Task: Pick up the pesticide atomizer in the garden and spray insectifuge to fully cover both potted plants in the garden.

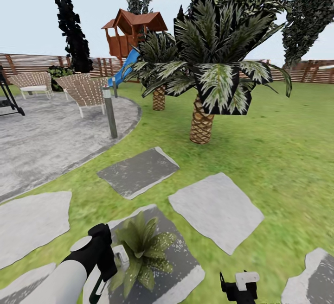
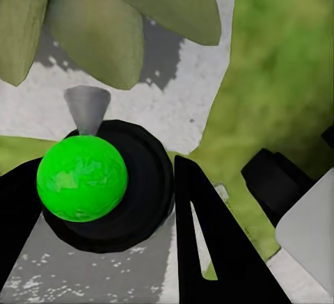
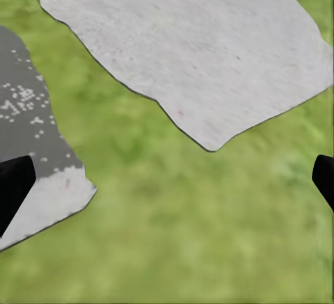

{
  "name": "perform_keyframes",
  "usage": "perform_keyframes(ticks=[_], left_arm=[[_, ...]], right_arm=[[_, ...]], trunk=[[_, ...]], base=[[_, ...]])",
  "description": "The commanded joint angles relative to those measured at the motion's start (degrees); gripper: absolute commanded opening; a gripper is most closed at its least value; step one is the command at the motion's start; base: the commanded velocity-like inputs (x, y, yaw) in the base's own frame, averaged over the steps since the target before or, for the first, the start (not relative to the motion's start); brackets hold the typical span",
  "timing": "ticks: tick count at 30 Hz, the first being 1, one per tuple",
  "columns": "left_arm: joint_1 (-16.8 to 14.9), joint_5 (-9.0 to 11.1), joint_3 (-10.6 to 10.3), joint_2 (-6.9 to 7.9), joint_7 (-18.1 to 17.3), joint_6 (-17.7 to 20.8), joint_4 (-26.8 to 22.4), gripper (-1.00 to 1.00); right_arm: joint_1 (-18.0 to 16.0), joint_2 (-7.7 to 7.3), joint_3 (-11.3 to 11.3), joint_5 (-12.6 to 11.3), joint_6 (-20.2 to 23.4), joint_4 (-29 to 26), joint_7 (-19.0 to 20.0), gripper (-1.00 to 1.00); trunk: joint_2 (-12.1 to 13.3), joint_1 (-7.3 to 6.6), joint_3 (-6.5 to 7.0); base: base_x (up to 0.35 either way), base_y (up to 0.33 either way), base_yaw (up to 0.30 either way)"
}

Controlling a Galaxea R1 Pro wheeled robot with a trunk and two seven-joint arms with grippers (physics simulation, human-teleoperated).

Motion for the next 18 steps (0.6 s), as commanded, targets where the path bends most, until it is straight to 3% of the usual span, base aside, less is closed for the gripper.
perform_keyframes(ticks=[1,11,18], left_arm=[[-0.01,-0.28,0.3,0.07,-0.36,0.51,-0.09,-1.0],[0.01,-0.26,0.37,0.54,-0.36,0.46,-0.09,-1.0],[0.42,-0.5,0.31,0.47,-0.27,0.38,-0.09,-1.0]], right_arm=[[-0.07,0.04,-0.24,0.61,-0.16,0.08,-0.32,1.0],[-0.06,-0.04,-0.24,0.61,-0.16,0.08,-0.32,1.0],[-0.04,0.0,-0.24,0.61,-0.16,0.08,-0.32,1.0]], trunk=[[-0.02,0.0,-0.06],[-0.02,0.0,-0.06],[-0.02,0.0,-0.06]], base=[[0.037,0.028,-0.09],[0.004,0.004,-0.011],[-0.224,-0.073,0.0]])
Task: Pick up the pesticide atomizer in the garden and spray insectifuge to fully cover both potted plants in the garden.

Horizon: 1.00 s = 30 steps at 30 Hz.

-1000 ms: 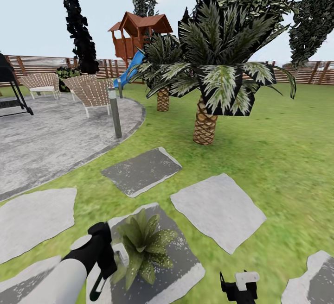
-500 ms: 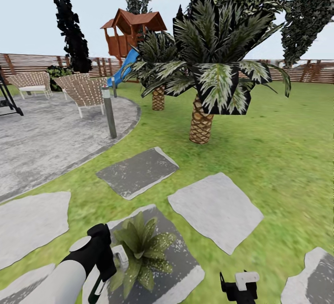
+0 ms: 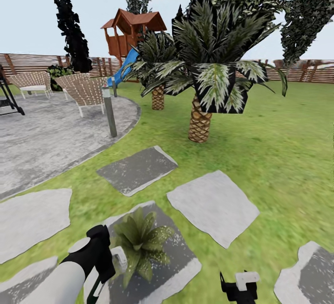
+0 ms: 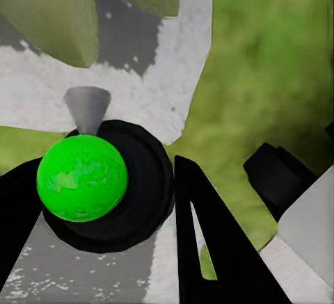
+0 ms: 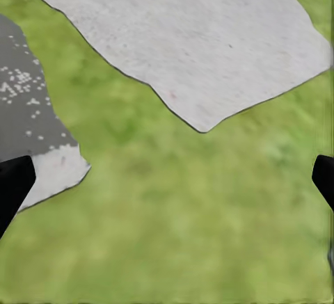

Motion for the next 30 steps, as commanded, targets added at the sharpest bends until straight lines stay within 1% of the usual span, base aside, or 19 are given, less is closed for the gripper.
perform_keyframes(ticks=[1,4,7,17,20,22,23,24,26,27,28,30], left_arm=[[-0.02,-0.26,0.29,-0.07,-0.34,0.53,-0.07,-1.0],[-0.02,-0.09,0.32,-0.07,-0.41,0.55,-0.13,-1.0],[-0.03,-0.06,0.3,-0.07,-0.43,0.5,-0.15,-1.0],[-0.03,-0.04,0.47,-0.11,-0.38,0.38,-0.92,-1.0],[-0.06,-0.01,0.6,0.72,-0.35,0.38,-0.95,-1.0],[-0.08,0.21,0.63,1.89,-0.39,0.35,-0.99,-1.0],[-0.09,1.85,0.64,3.12,-0.42,0.3,-1.05,-1.0],[-0.09,2.72,0.64,3.46,-0.42,0.3,-1.09,-1.0],[-0.1,3.51,0.69,4.33,-0.38,0.29,-1.12,-1.0],[-0.1,3.62,0.9,4.58,-0.38,0.27,-1.12,-1.0],[-0.1,3.75,1.77,4.75,-0.36,0.19,-1.12,-1.0],[-0.1,3.79,2.55,4.48,-0.35,0.14,-1.13,-1.0]], right_arm=[[-0.04,0.01,-0.25,0.61,-0.15,0.07,-0.32,1.0],[-0.05,0.08,-0.25,0.61,-0.15,0.07,-0.3,1.0],[-0.05,0.09,-0.25,0.61,-0.15,0.07,-0.29,1.0],[-0.08,0.1,-0.25,0.61,-0.15,0.07,-0.28,1.0],[-0.06,0.1,-0.25,0.61,-0.15,0.07,-0.28,1.0],[-0.06,0.1,-0.25,0.61,-0.15,0.07,-0.29,1.0],[-0.07,0.1,-0.25,0.61,-0.15,0.07,-0.29,1.0],[-0.07,0.1,-0.25,0.61,-0.15,0.07,-0.3,1.0],[-0.06,0.1,-0.25,0.61,-0.15,0.07,-0.29,1.0],[-0.08,0.1,-0.25,0.61,-0.15,0.07,-0.28,1.0],[-0.09,0.1,-0.25,0.61,-0.15,0.07,-0.25,1.0],[-0.09,0.1,-0.25,0.61,-0.15,0.07,-0.27,1.0]], trunk=[[-0.03,-0.04,-0.05],[-0.03,-0.04,-0.05],[-0.03,-0.04,-0.05],[-0.03,-0.04,-0.05],[-0.03,-0.04,-0.05],[-0.03,-0.04,-0.05],[-0.03,-0.04,-0.05],[-0.03,-0.04,-0.05],[-0.03,-0.04,-0.05],[-0.03,-0.04,-0.05],[-0.03,-0.04,-0.05],[-0.03,-0.04,-0.05]], base=[[-0.296,0.07,-0.026],[-0.197,0.214,-0.19],[-0.049,0.154,-0.285],[-0.002,0.007,-0.289],[0.0,0.0,-0.051],[0.0,0.0,-0.014],[0.0,0.0,-0.003],[0.0,0.0,-0.002],[0.0,0.0,0.0],[0.0,0.0,0.0],[0.0,0.0,0.0],[0.0,0.003,0.0]])
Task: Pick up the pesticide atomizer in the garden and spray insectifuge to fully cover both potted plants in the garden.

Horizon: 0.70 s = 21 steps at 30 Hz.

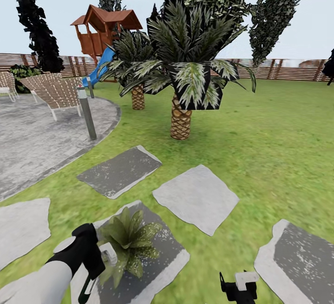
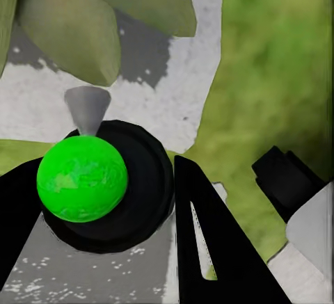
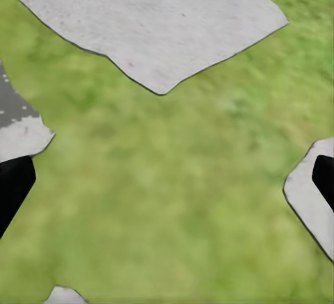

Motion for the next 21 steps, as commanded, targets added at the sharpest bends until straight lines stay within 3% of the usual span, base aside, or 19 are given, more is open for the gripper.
perform_keyframes(ticks=[1,8,17,21], left_arm=[[-0.03,-0.29,0.42,-0.17,-0.38,0.47,-0.07,-1.0],[-0.03,-0.28,0.56,-0.29,-0.38,0.37,-0.07,-1.0],[-0.03,-0.36,0.44,-0.99,-0.33,0.31,-0.07,-1.0],[-0.03,-0.37,0.44,-0.99,-0.29,0.3,-0.07,-1.0]], right_arm=[[-0.04,0.01,-0.25,0.61,-0.16,0.07,-0.32,1.0],[0.0,0.01,-0.25,0.61,-0.16,0.07,-0.33,1.0],[-0.05,0.01,-0.25,0.61,-0.16,0.07,-0.3,1.0],[-0.01,0.01,-0.25,0.61,-0.16,0.07,-0.28,1.0]], trunk=[[-0.02,-0.01,-0.05],[-0.02,-0.01,-0.05],[-0.02,-0.01,-0.05],[-0.02,-0.01,0.0]], base=[[0.0,0.059,0.0],[0.066,0.219,0.0],[0.031,0.011,-0.001],[0.104,0.0,-0.179]])
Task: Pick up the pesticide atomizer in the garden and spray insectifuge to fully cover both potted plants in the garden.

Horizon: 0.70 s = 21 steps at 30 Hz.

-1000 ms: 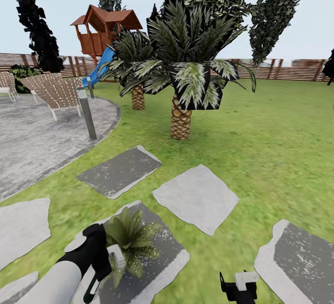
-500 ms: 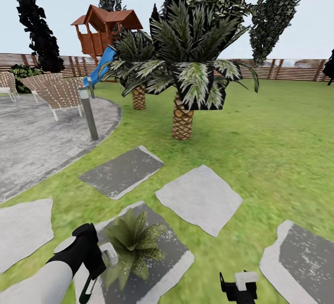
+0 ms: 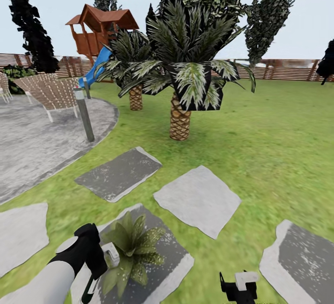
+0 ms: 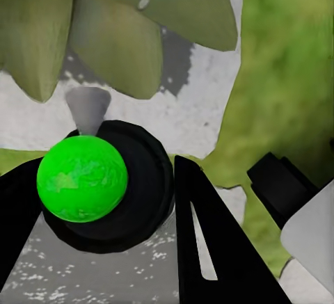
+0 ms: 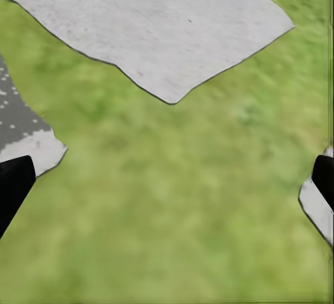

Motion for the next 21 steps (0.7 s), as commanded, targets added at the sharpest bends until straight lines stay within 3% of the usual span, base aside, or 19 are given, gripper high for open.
perform_keyframes(ticks=[1,7,21], left_arm=[[-0.01,-0.28,0.24,-0.04,-0.4,0.48,-0.1,-1.0],[-0.01,-0.28,0.24,-0.04,-0.4,0.47,-0.1,-1.0],[-0.01,-0.28,0.24,-0.09,-0.4,0.5,-0.1,-1.0]], right_arm=[[-0.08,0.02,-0.25,0.61,-0.16,0.09,-0.33,1.0],[-0.08,0.02,-0.25,0.61,-0.16,0.09,-0.32,1.0],[-0.07,0.02,-0.25,0.61,-0.16,0.09,-0.33,1.0]], trunk=[[-0.02,-0.01,-0.03],[-0.02,-0.01,-0.01],[-0.02,-0.01,0.0]], base=[[0.032,0.0,-0.215],[-0.029,0.0,-0.036],[-0.265,0.042,-0.002]])
